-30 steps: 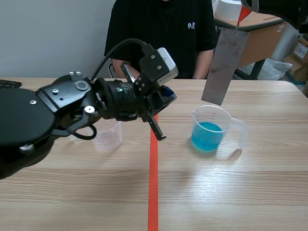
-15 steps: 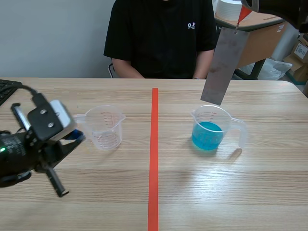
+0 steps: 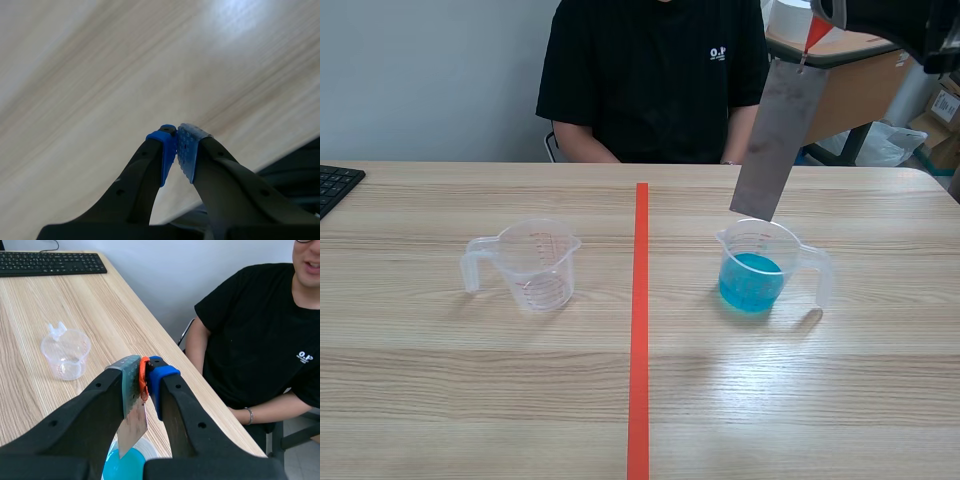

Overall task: Do the redox reaction experiment.
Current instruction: 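Raise the plate and point at it, then put the plate into the left beaker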

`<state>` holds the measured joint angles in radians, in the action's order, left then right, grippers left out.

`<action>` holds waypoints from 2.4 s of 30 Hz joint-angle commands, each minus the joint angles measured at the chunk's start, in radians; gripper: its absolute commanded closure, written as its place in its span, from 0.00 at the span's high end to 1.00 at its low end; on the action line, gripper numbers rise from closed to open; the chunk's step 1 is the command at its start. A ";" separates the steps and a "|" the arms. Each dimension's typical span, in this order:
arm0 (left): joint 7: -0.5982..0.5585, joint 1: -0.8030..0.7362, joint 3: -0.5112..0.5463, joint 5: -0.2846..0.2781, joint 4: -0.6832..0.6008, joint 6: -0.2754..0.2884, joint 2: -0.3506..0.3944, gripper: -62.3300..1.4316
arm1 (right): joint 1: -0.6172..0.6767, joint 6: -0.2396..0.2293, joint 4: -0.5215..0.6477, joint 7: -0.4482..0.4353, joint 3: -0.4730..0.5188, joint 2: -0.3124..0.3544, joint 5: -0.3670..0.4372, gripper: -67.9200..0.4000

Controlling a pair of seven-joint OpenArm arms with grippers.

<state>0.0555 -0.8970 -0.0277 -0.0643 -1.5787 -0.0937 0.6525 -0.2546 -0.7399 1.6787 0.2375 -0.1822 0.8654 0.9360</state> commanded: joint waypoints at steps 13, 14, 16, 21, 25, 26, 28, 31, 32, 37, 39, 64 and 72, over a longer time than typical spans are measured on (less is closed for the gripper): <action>0.004 -0.128 0.053 -0.003 -0.006 -0.002 -0.270 0.10 | -0.112 -0.006 0.009 -0.012 0.013 -0.110 -0.056 0.03; 0.007 -0.128 0.053 -0.004 -0.006 -0.002 -0.282 0.10 | -0.123 -0.006 0.009 -0.010 0.006 -0.119 -0.063 0.03; 0.009 -0.128 0.053 -0.007 -0.006 -0.002 -0.302 0.10 | -0.145 -0.006 0.009 -0.006 -0.012 -0.138 -0.077 0.03; 0.008 -0.128 0.053 -0.026 -0.006 0.000 -0.323 0.10 | -0.201 -0.006 0.009 0.019 -0.063 -0.201 -0.097 0.03; 0.008 -0.127 0.053 -0.025 -0.006 0.003 -0.322 0.10 | -0.239 -0.006 0.009 0.063 -0.101 -0.266 -0.100 0.03; 0.008 -0.127 0.052 -0.025 -0.006 0.003 -0.322 0.10 | -0.247 -0.006 0.009 0.074 -0.112 -0.284 -0.102 0.03; 0.008 -0.127 0.052 -0.025 -0.006 0.003 -0.322 0.10 | -0.261 -0.006 0.009 0.093 -0.129 -0.320 -0.107 0.03; 0.009 -0.128 0.052 -0.025 -0.006 0.002 -0.322 0.10 | -0.278 -0.006 0.009 0.118 -0.156 -0.380 -0.139 0.03; 0.009 -0.128 0.052 -0.025 -0.006 0.003 -0.322 0.10 | -0.284 -0.006 0.009 0.124 -0.167 -0.400 -0.153 0.03; 0.009 -0.128 0.052 -0.025 -0.006 0.003 -0.322 0.10 | -0.297 -0.003 0.007 0.145 -0.219 -0.489 -0.198 0.03; 0.009 -0.128 0.052 -0.025 -0.006 0.003 -0.322 0.10 | -0.297 0.003 0.007 0.159 -0.237 -0.524 -0.224 0.03; 0.009 -0.128 0.052 -0.025 -0.006 0.003 -0.322 0.10 | -0.308 0.014 -0.211 0.160 -0.344 -0.827 -0.475 0.03; 0.009 -0.128 0.052 -0.025 -0.006 0.002 -0.322 0.10 | -0.333 0.018 -0.233 0.157 -0.357 -0.847 -0.489 0.03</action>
<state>0.0746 -1.0195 0.0250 -0.0868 -1.5772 -0.0937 0.3305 -0.5591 -0.7223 1.4303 0.4046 -0.5396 0.0242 0.4366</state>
